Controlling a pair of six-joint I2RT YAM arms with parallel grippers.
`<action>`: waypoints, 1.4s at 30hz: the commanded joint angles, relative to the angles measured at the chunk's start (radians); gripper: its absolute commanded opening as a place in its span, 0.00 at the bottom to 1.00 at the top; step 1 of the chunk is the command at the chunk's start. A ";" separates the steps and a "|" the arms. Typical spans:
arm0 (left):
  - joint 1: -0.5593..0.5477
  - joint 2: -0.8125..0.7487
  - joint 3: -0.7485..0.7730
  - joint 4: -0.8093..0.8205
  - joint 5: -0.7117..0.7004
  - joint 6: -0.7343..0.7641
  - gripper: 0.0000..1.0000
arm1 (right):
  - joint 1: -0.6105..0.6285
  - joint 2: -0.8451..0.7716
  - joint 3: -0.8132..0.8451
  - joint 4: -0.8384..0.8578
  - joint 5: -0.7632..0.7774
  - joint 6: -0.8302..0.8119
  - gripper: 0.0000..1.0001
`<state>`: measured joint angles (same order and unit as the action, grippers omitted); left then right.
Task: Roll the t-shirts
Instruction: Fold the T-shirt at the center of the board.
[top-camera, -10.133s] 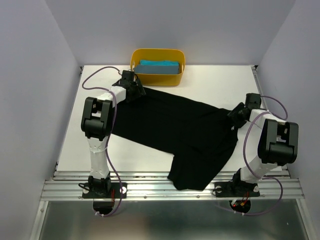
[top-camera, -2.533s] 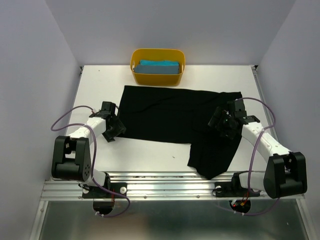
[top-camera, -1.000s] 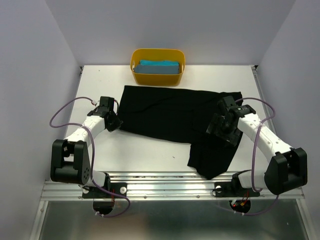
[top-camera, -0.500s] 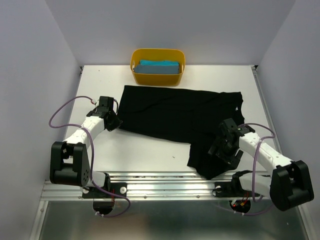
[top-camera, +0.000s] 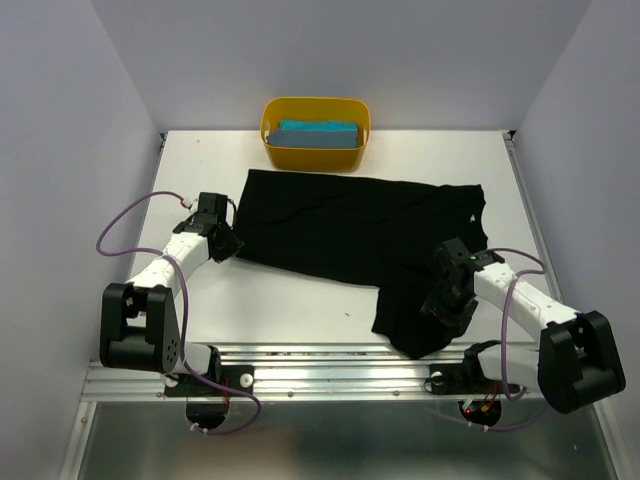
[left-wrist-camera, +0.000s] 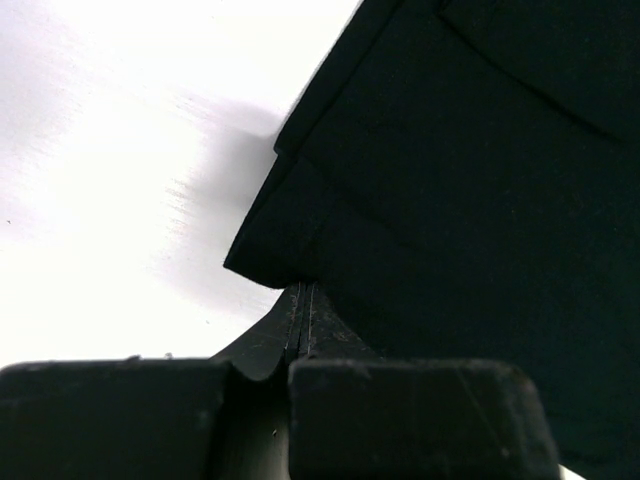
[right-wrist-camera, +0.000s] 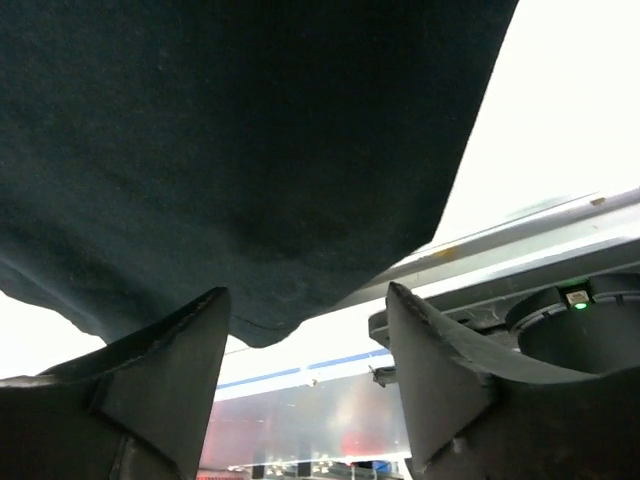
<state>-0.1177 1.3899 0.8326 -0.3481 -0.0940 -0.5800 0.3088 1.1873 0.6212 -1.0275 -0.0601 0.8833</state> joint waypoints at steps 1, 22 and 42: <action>0.001 -0.025 0.023 0.001 -0.039 0.016 0.00 | 0.018 -0.009 -0.032 0.058 -0.003 0.028 0.62; 0.001 0.000 0.036 0.001 -0.035 -0.003 0.00 | 0.075 0.026 0.020 0.126 0.055 0.039 0.01; 0.003 0.113 0.264 -0.006 0.033 -0.067 0.00 | 0.075 0.107 0.356 0.006 0.332 -0.001 0.01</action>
<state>-0.1177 1.4841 1.0252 -0.3500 -0.0547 -0.6247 0.3805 1.2667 0.9062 -0.9882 0.1833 0.8967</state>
